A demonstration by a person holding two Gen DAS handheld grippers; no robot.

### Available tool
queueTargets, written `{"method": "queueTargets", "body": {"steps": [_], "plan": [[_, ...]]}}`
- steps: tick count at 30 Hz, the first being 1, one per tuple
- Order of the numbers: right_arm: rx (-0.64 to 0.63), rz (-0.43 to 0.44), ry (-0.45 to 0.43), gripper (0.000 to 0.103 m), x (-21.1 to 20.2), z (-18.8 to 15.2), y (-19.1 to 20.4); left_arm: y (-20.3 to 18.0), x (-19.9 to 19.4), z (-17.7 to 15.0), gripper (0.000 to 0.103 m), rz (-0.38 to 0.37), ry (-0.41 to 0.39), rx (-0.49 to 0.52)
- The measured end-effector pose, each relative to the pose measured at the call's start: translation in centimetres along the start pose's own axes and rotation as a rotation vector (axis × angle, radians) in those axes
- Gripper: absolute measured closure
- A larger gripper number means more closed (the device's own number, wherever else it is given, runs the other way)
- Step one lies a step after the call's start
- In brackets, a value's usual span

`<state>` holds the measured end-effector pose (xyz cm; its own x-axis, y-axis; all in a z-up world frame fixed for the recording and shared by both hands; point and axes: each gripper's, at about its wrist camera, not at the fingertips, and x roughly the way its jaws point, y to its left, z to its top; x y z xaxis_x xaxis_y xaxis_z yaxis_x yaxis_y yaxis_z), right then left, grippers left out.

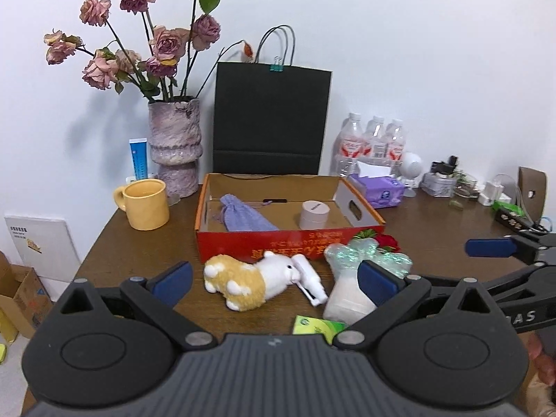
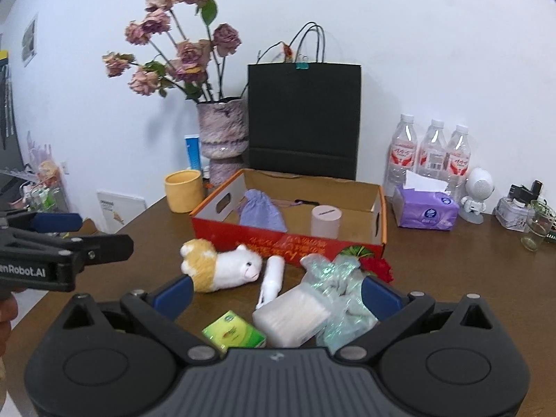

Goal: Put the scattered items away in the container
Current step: 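Pull both tools back from the box toward the items on the table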

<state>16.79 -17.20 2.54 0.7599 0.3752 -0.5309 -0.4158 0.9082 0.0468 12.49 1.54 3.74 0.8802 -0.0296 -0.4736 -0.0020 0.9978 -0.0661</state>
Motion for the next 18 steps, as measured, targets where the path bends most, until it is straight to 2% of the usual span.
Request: {"method": "queueTargets", "body": {"steps": [4, 10, 13, 18], "plan": [[0.000, 0.009, -0.005, 0.000, -0.6, -1.3, 0.6, -0.1, -0.9, -1.3, 0.000, -0.009, -0.009, -0.009], [-0.006, 0.031, 0.001, 0.000, -1.5, -3.1, 1.0, 0.9, -2.5, -2.7, 0.000, -0.066, -0.001, -0.101], [-0.007, 0.022, 0.001, 0.000, -1.9, -3.9, 1.0, 0.9, -3.1, -3.3, 0.000, -0.068, -0.007, -0.105], [0.029, 0.024, 0.015, 0.000, -2.0, -5.2, 0.5, 0.6, -2.8, -5.0, 0.000, -0.081, 0.034, -0.127]]}}
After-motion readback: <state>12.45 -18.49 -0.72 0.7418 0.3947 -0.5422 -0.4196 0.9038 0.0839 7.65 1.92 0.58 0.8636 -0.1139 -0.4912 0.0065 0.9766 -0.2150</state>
